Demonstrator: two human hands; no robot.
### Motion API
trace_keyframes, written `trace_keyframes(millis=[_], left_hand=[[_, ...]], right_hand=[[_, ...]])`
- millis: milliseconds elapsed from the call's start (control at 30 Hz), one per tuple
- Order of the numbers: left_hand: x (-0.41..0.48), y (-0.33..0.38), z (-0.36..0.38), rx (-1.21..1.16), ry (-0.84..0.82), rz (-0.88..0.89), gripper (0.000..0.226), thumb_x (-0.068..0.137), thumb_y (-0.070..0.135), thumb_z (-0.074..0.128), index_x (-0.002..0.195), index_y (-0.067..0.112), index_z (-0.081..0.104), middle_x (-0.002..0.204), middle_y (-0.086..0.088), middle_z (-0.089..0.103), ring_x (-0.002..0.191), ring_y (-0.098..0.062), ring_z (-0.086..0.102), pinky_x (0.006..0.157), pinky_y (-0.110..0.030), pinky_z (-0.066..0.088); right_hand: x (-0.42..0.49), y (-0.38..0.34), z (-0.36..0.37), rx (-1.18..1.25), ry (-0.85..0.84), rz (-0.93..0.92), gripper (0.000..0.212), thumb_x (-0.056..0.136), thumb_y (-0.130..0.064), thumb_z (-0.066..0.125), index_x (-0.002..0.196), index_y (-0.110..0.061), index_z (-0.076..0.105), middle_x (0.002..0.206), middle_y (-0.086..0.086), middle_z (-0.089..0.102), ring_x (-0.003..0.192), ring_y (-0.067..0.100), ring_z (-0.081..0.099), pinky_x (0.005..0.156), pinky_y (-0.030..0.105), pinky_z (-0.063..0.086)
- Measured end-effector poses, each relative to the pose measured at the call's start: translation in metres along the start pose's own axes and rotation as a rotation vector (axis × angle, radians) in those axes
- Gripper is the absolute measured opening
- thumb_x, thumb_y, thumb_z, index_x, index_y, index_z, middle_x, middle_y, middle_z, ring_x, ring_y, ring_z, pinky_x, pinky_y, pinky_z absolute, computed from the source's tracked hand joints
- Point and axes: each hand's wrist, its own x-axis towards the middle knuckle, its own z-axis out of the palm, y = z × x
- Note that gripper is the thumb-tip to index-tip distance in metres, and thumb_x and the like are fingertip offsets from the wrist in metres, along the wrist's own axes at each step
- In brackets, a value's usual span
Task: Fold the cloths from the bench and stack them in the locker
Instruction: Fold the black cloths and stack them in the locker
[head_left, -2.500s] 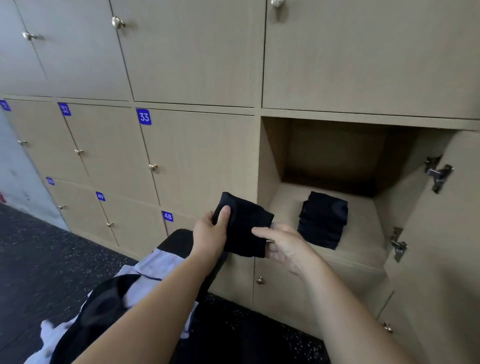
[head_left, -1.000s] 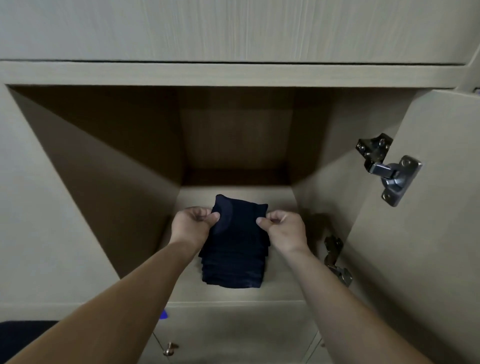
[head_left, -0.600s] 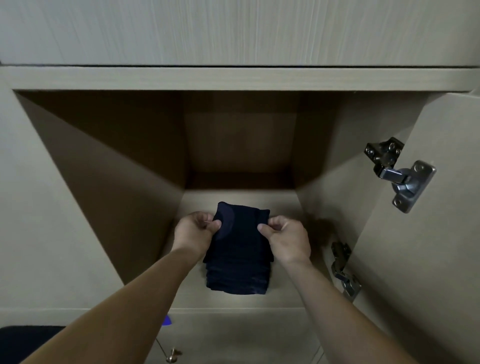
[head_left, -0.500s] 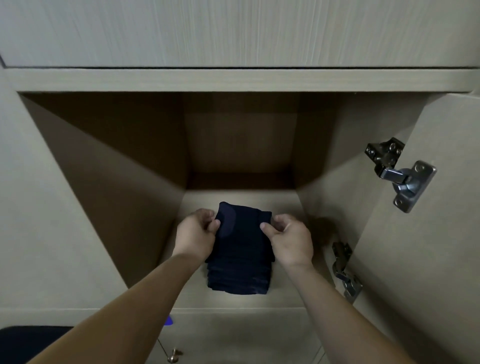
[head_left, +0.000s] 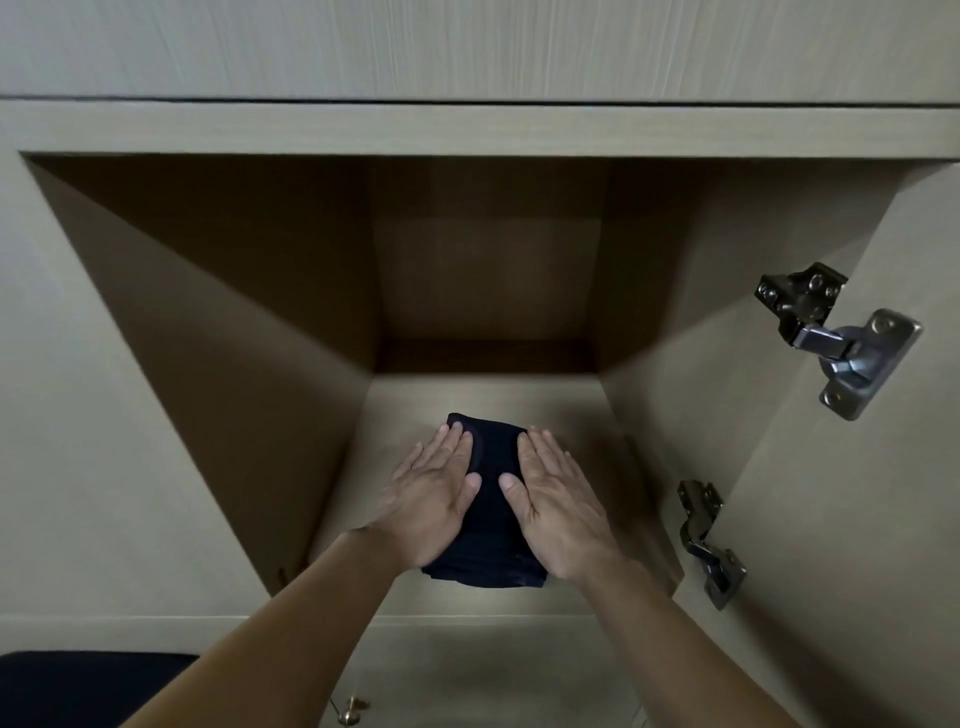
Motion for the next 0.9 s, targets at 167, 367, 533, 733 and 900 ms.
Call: trace_keyframes(millis=[167,367,533,733,900], left_hand=[[0.002,-0.001,0.004,-0.044,0.018,0.0,0.061,0.105,0.043,0.017,0.156,0.015,0.0,0.163,0.0,-0.007,0.149,-0.009,-0.011,0.121,-0.024,-0.005],[-0.016,0.007,-0.021,-0.009,0.133,0.013,0.064,0.104,0.046,0.024,0.156,0.013,0.009,0.163,-0.003,0.012,0.15,-0.011,0.006,0.121,-0.024,0.003],[-0.058,0.015,-0.052,-0.02,0.166,-0.041,0.062,0.103,0.042,0.036,0.156,0.018,0.014,0.163,-0.001,0.018,0.149,-0.015,0.014,0.121,-0.028,0.011],[-0.138,0.013,-0.08,0.074,0.145,-0.164,0.063,0.101,0.046,0.04,0.155,0.021,0.019,0.163,0.0,0.018,0.148,-0.02,0.019,0.119,-0.03,0.015],[-0.229,-0.004,-0.099,0.088,0.189,-0.3,0.063,0.1,0.048,0.043,0.154,0.023,0.023,0.162,0.002,0.02,0.147,-0.019,0.023,0.117,-0.033,0.021]], right_hand=[[0.001,0.0,0.003,0.019,0.012,0.001,0.063,0.102,-0.049,0.013,0.155,-0.015,0.002,0.163,0.0,-0.003,0.148,0.01,-0.008,0.118,0.024,-0.008],[-0.001,-0.011,-0.016,0.044,0.194,0.029,0.052,0.104,-0.04,0.029,0.149,-0.016,0.034,0.155,0.005,0.033,0.144,0.019,0.025,0.119,0.029,0.012],[-0.025,-0.035,-0.042,0.039,0.296,0.027,0.046,0.099,-0.033,0.046,0.143,-0.019,0.044,0.142,0.001,0.05,0.131,0.02,0.042,0.11,0.031,0.032],[-0.071,-0.08,-0.059,0.065,0.271,-0.003,0.047,0.097,-0.031,0.049,0.143,-0.021,0.043,0.145,-0.001,0.048,0.135,0.018,0.039,0.107,0.032,0.035],[-0.116,-0.139,-0.061,0.1,0.241,-0.076,0.047,0.098,-0.031,0.048,0.143,-0.019,0.044,0.141,0.002,0.051,0.131,0.019,0.043,0.103,0.032,0.039]])
